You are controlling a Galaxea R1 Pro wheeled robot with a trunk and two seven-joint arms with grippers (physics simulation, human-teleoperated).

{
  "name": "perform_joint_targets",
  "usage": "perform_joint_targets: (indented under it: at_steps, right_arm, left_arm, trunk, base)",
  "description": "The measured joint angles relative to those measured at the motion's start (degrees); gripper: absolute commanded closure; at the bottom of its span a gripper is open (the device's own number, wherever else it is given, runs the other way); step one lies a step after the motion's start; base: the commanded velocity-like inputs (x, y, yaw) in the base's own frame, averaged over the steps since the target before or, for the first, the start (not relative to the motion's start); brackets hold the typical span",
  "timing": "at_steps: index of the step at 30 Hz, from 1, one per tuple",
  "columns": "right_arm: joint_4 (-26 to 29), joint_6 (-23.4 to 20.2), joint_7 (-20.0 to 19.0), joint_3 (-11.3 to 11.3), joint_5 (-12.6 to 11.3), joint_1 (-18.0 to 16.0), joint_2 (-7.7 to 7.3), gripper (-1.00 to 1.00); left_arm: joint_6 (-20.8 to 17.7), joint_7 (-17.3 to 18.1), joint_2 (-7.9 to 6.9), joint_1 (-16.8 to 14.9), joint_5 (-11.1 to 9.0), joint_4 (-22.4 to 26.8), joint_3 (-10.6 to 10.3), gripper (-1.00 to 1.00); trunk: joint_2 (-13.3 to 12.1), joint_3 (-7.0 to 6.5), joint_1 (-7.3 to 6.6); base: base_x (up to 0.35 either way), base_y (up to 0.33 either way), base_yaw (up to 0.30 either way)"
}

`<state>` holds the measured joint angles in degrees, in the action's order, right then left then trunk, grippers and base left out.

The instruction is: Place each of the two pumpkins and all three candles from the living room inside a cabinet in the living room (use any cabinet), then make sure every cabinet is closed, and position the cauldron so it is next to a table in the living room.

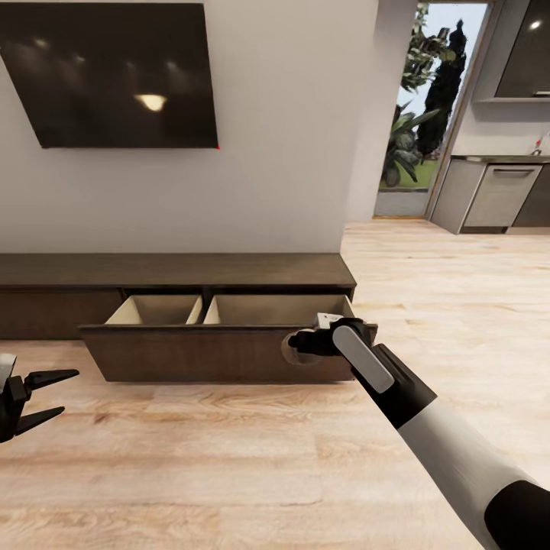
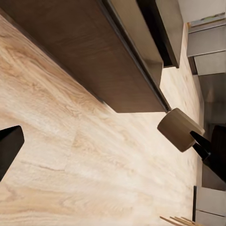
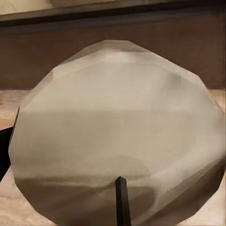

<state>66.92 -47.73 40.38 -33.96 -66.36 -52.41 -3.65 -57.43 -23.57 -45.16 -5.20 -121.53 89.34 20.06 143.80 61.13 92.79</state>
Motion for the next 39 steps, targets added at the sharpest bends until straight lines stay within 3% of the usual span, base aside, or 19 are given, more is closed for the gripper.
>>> perform_joint_targets:
  at_steps: [11,16,19,23,25,29,30,35,39]
  right_arm:
    - [-0.94,1.94,0.0,-0.07,0.32,0.01,0.25,1.0]
    - [-9.28,5.24,-0.05,-0.08,0.56,-0.07,0.41,1.0]
    - [-11.78,3.75,-0.14,0.05,0.19,-0.82,0.55,1.0]
    - [-13.08,0.12,0.08,0.78,-0.15,-6.02,0.99,1.0]
    - [-14.03,-2.64,1.02,3.12,-0.48,-8.94,1.91,1.0]
    - [-16.91,-6.66,5.57,9.15,-0.65,-13.91,5.5,1.0]
    - [-17.43,-7.05,6.3,9.7,-0.57,-14.8,6.01,1.0]
    - [-24.82,-7.43,7.59,10.66,-0.41,-20.45,6.89,1.0]
    - [-27.56,-7.1,7.69,10.74,-0.54,-22.28,7.18,1.0]
  left_arm:
    - [0.0,-0.07,-0.01,0.02,0.02,-0.04,-0.4,-1.0]
    - [0.01,-0.03,0.0,0.04,0.02,0.0,-0.41,-1.0]
    - [0.01,-0.06,0.04,0.0,0.02,0.02,-0.42,-1.0]
    - [0.0,-0.02,0.04,0.02,0.03,0.01,-0.44,-1.0]
    - [0.0,-0.02,0.01,0.02,0.03,0.02,-0.44,-1.0]
    - [0.0,-0.02,-0.01,0.03,0.04,0.02,-0.56,-1.0]
    - [0.0,-0.03,-0.01,0.04,0.03,0.02,-0.67,-1.0]
    - [0.01,0.0,-0.01,0.0,0.03,0.03,-0.85,-1.0]
    - [0.01,-0.04,-0.01,0.0,0.03,0.02,-0.86,-1.0]
  trunk:
    - [0.0,0.0,0.0]
    - [-0.01,0.01,0.01]
    - [0.0,0.0,0.0]
    - [0.01,-0.01,-0.01]
    - [0.0,-0.01,-0.01]
    - [0.0,-0.01,-0.01]
    - [0.0,-0.01,-0.01]
    - [0.0,0.0,0.0]
    - [0.0,0.0,0.0]
  base:
    - [0.23,-0.152,0.0]
    - [0.139,-0.012,0.0]
    - [0.224,-0.002,0.0]
    - [0.244,0.0,0.0]
    - [0.249,0.0,0.0]
    - [0.25,0.0,0.0]
    - [0.25,0.0,0.0]
    - [0.25,0.0,0.0]
    - [0.25,0.0,0.0]
